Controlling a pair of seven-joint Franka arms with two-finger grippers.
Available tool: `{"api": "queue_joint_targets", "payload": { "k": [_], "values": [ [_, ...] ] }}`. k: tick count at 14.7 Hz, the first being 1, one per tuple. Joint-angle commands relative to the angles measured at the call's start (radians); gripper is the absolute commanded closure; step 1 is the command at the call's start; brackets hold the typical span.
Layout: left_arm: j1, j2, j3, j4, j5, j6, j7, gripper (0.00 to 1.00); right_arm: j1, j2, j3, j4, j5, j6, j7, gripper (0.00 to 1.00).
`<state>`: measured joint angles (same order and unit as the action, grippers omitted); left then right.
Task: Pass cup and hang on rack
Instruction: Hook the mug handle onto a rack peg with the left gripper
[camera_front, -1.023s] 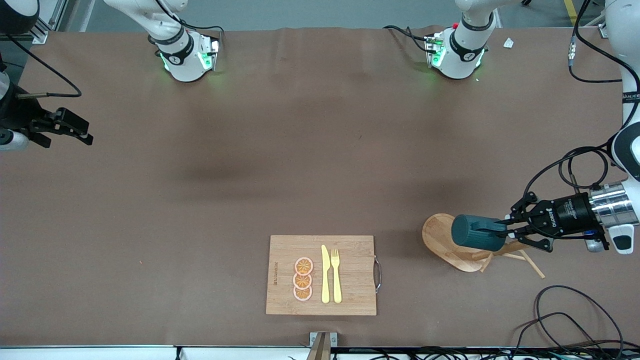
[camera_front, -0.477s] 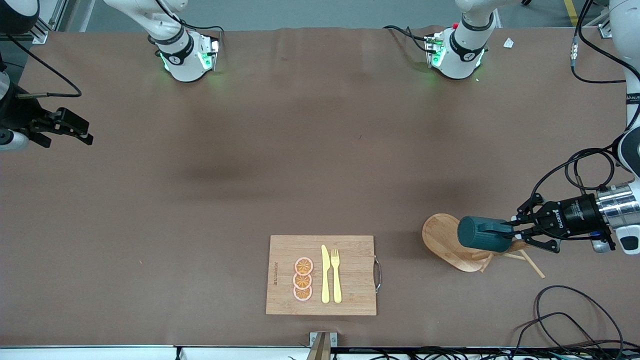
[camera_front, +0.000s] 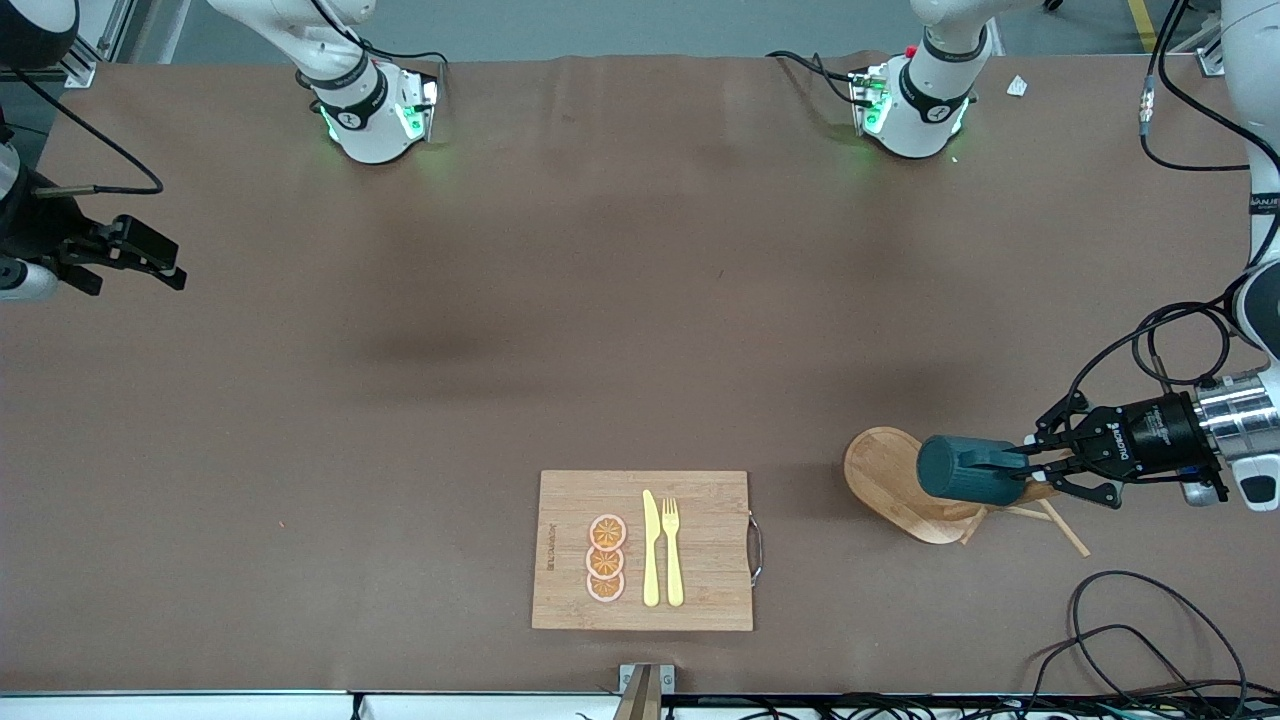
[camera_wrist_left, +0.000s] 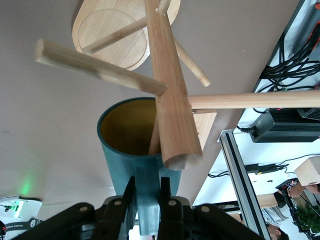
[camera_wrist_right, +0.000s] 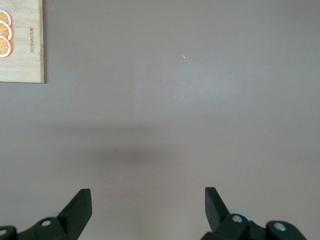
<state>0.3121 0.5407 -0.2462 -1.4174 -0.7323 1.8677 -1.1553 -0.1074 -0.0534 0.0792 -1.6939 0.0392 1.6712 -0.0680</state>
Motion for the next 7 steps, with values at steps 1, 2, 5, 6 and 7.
{"api": "queue_joint_targets", "payload": {
  "k": [1,2,5,6,7],
  "values": [
    [0.013,0.001,-0.012,0.005,-0.024,-0.018,0.016,0.9,0.005,-0.025,-0.003,-0.017,-0.01,-0.004,0.014,0.0],
    [0.013,0.001,-0.012,0.005,-0.026,-0.018,0.011,0.85,0.006,-0.025,-0.003,-0.017,-0.01,-0.004,0.014,0.0],
    [0.01,-0.002,-0.012,0.006,-0.024,-0.018,-0.001,0.53,0.006,-0.023,-0.003,-0.017,-0.01,-0.004,0.014,0.0],
    [0.01,-0.005,-0.012,0.008,-0.022,-0.018,-0.013,0.43,0.006,-0.023,-0.003,-0.017,-0.012,-0.004,0.014,0.0],
    [0.008,-0.01,-0.012,0.008,-0.021,-0.018,-0.027,0.31,0.006,-0.025,-0.003,-0.017,-0.01,-0.004,0.014,0.0]
  ]
}}
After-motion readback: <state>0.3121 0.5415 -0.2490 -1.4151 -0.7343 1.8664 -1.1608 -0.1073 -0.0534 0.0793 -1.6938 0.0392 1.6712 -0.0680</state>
